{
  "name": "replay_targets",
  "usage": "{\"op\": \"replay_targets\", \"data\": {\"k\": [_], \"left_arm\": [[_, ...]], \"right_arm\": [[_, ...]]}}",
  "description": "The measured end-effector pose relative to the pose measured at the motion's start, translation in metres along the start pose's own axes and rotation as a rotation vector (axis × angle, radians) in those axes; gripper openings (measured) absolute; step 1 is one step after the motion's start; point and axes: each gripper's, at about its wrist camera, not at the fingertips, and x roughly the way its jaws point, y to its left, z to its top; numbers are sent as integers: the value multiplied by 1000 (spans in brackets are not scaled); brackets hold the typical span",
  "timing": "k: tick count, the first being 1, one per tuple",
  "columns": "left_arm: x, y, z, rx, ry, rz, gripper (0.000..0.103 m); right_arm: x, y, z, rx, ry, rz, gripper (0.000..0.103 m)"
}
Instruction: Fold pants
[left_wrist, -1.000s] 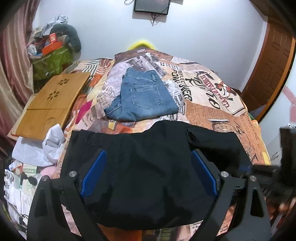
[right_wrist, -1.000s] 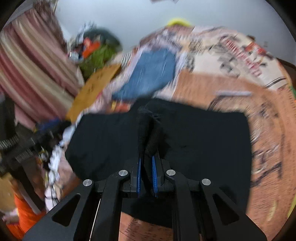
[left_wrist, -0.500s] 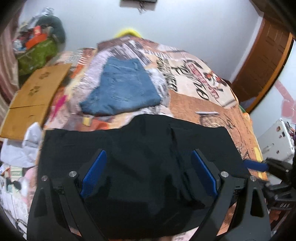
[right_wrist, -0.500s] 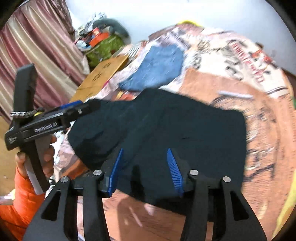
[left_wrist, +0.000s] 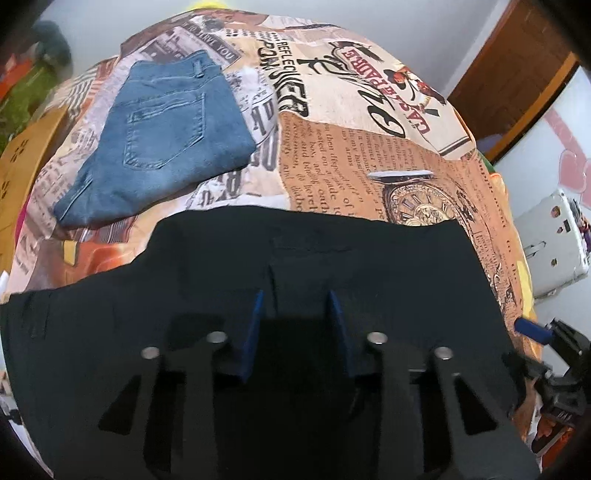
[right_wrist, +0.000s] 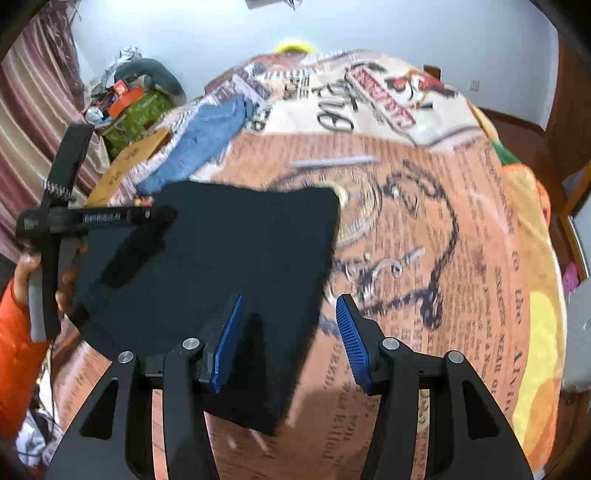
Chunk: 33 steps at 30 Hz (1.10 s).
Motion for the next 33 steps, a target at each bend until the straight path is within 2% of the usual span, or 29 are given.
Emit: {"op": "replay_targets", "data": {"k": [1,2,10,12,15,17,20,22,23,25,27,31,33], "left_arm": [[-1,-2,0,13,-15,12,21],[-2,-4,-1,26,-23,15,18],[-33,-34,-2,175,-172,167,14],[-31,-36,3,183,-166,187,14],[-10,-21,5,133,-94,172,15],[6,-5,-1,74,-43,151,18],[2,11,-6,8,-49,124,27],[-5,14,-6,11,-52,180,30],[-12,15,-6,22,-58,232,30],[-22,15,-6,38,-64,258,30],[-39,13,-8,37,-86,213,31],[-58,-7,-18,75,-112,121,50],[-59,-20,-28,118,-113,104,53]], "right_arm": [[4,0,-4,-8,14,6,48],[8,1,-8,-17,27,13,48],[9,1,-14,-38,7,38,48],[10,1,-15,-39,6,39,48],[10,1,-15,-37,3,36,48],[11,1,-16,-36,1,31,48],[9,0,-17,-28,-1,27,48],[7,-1,-17,-29,2,21,48],[6,0,-16,-33,5,16,48],[0,2,-12,-53,-3,-5,48],[-5,5,-5,-74,-25,-18,48],[-9,13,15,-98,-59,-21,48],[-3,18,22,-111,-48,-15,48]]}}
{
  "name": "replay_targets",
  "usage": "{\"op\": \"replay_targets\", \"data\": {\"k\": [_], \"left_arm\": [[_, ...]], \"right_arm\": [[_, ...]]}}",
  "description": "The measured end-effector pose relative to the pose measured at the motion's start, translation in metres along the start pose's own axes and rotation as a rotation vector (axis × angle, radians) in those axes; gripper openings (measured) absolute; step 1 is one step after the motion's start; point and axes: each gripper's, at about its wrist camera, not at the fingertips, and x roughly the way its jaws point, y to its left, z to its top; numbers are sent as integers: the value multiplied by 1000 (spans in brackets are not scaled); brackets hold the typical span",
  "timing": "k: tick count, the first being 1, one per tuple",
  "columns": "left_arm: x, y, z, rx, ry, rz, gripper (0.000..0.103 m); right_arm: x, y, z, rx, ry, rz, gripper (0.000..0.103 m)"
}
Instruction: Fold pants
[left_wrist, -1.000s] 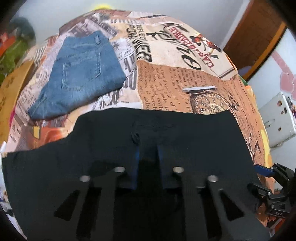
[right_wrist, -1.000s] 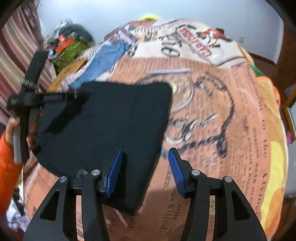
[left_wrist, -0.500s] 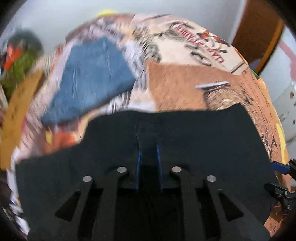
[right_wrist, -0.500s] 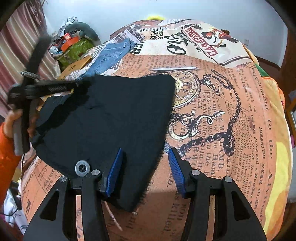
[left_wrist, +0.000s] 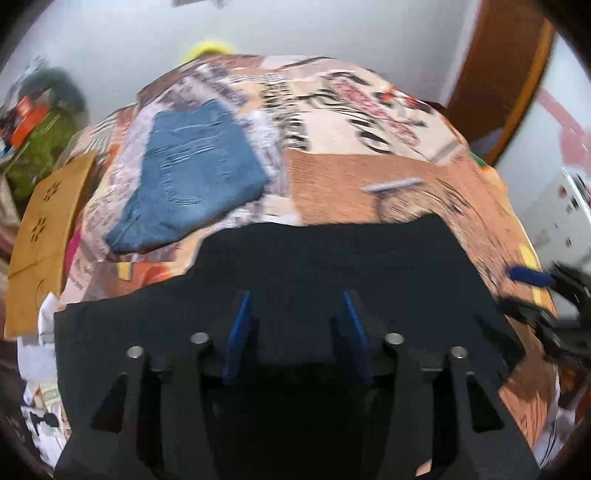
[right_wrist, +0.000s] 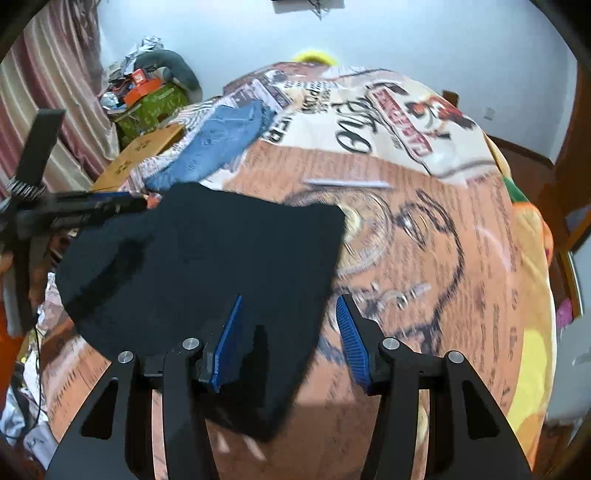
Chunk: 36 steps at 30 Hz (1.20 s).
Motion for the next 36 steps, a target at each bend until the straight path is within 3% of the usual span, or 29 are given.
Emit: {"op": "replay_targets", "data": {"k": [5,6,12,19,23,31,36], "left_arm": [[21,-25,-36,91,81,28,55],[22,-25,-42,86,66,26,55],[11,-20,-52,36,36,9,56],[-15,-17,-53,44,10,84,57],[-42,3,-52,-15,-37,120,62],[-116,64,-68,-178,-205,227,89],[-132,107,-94,-303,-208,266,95]], "right_arm": [[27,1,-14,11,103,14,48],[30,-1,-20,18,115,10,48],[16,-9,-29,54,108,0,49],[-10,7,-12,8,41,-31,49],[-27,19,2,-13,-23,-13,49],[-57,60,27,-80,-142,43,51],[-55,83,31,-118,-159,70,52]]}}
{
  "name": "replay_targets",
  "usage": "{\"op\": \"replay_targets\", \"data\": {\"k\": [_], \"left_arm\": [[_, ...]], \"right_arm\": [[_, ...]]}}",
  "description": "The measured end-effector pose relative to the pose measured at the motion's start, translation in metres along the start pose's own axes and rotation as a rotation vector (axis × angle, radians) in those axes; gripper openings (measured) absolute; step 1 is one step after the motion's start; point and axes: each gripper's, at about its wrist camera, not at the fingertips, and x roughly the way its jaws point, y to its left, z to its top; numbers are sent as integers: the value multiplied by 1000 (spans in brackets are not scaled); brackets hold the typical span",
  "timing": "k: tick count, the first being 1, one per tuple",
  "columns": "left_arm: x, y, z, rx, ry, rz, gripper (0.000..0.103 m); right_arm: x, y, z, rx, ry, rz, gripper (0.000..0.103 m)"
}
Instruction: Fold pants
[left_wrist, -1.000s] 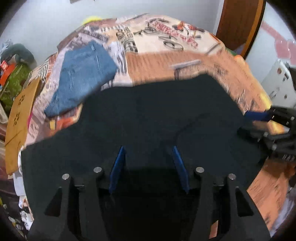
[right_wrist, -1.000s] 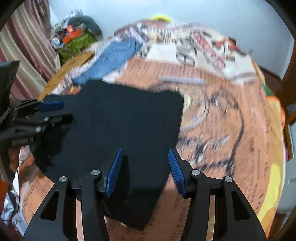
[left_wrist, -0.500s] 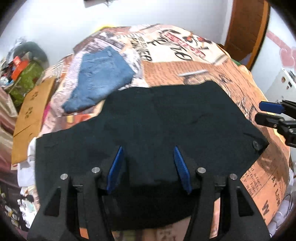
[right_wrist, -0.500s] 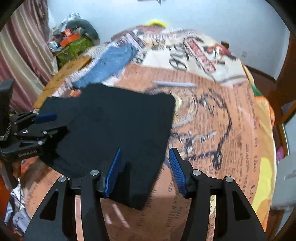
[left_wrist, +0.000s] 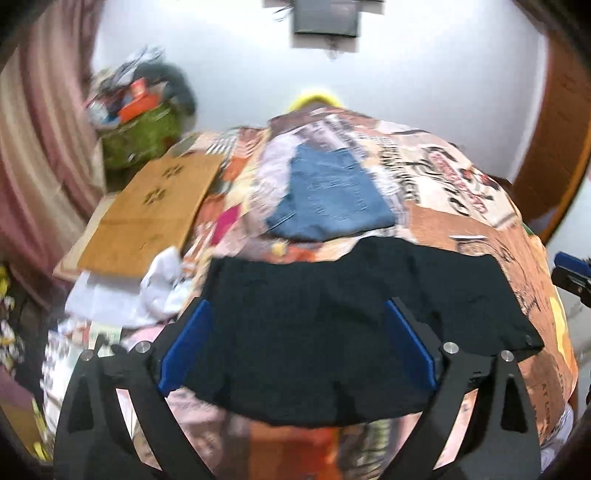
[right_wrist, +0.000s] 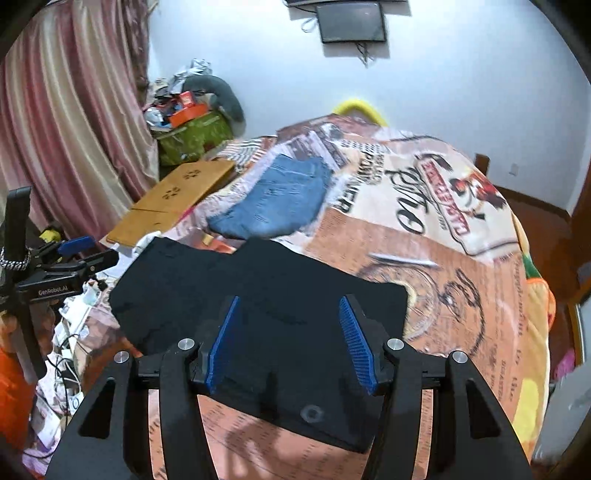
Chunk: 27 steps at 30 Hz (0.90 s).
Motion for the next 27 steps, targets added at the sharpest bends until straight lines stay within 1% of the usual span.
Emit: {"op": "replay_targets", "data": {"k": [3,5,9,11,13,15,17,18,21,25,27], "left_arm": [[6,27,-13,-88,52,-4,95],[14,46,-29,-156,100,-17,95],[35,68,-57,-233,200,-11,95],[45,78,-70,-287,244,-32,95],[55,87,-84,-366,285,-79,95],[65,92,-96,-450,309,-126,95],[73,96,-103,-514,331,-166,95],[79,98,-107,-552,347,-202,95],[87,98,-105,-598,347,-255,95],[108,96,-101,-655,373,-363,95],[114,95,-97,-672,372,-372,95]], "right_arm": [[11,13,-2,-16,22,20,52],[19,19,-6,-27,44,28,52],[37,32,-16,-51,103,38,52],[44,36,-21,-66,125,32,52],[53,38,-27,-75,155,24,52],[63,39,-33,-80,191,21,52],[72,38,-38,-81,225,13,52],[77,38,-41,-83,246,10,52],[86,38,-48,-86,270,9,53],[87,38,-50,-82,273,19,55],[88,37,-51,-74,275,28,55]]}}
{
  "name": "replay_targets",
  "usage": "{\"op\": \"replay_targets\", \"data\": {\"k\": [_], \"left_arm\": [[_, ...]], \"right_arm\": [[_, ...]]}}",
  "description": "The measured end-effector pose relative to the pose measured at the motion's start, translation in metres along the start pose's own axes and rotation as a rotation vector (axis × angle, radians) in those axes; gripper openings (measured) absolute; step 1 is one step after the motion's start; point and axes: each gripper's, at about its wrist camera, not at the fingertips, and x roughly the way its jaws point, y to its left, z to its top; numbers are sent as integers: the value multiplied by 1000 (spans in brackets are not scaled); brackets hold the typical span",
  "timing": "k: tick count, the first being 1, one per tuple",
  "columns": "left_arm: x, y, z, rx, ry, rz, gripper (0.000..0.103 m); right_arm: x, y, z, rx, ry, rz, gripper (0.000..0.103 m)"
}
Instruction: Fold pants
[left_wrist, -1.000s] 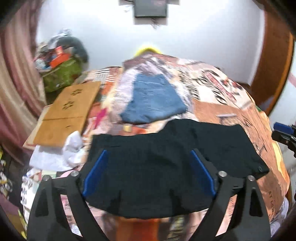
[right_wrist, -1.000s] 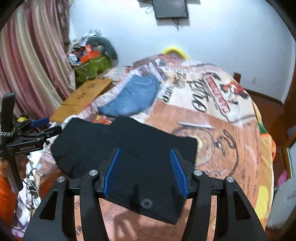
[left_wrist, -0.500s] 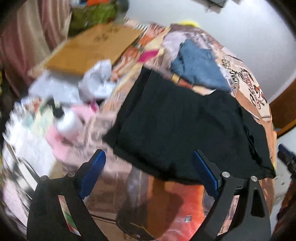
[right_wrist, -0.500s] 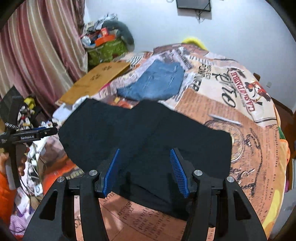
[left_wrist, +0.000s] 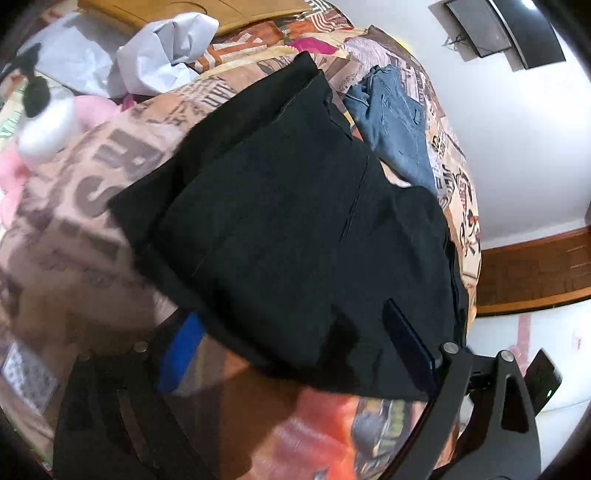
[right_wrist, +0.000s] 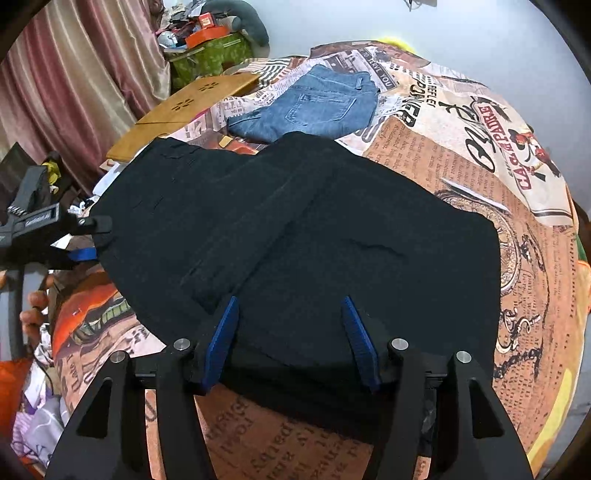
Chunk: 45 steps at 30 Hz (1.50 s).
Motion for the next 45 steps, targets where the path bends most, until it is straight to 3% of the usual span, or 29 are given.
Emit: {"op": "replay_targets", "data": {"k": [5,10,13,15,22,27,32,38,45], "left_arm": [[13,-7,12,-18,-8,-1,90],[14,-3,20,-24,-35,116,36],[6,4,18,-53,-53,88,27],[1,1,16,-36,-72,98,25],[-37,-71,10,241,-190,168,23],[-62,-128,12,370,-273,119,23],[-68,-181,9,474,-308,67,22],[-60,-239,-6,580,-301,-3,22],[-35,-302,-29,694,-239,-90,21]], "right_arm": [[1,-1,-1,7,-1,12,56],[1,-3,-1,17,-6,22,56],[1,-3,-3,23,-13,25,56],[1,-4,-2,26,-14,29,56],[-4,-7,-1,66,-20,28,56],[-23,-20,-5,138,-59,62,56],[-54,-49,-17,201,-122,11,56],[-74,-100,-46,311,-122,-105,56],[-50,-125,-81,415,-44,-89,56]]}}
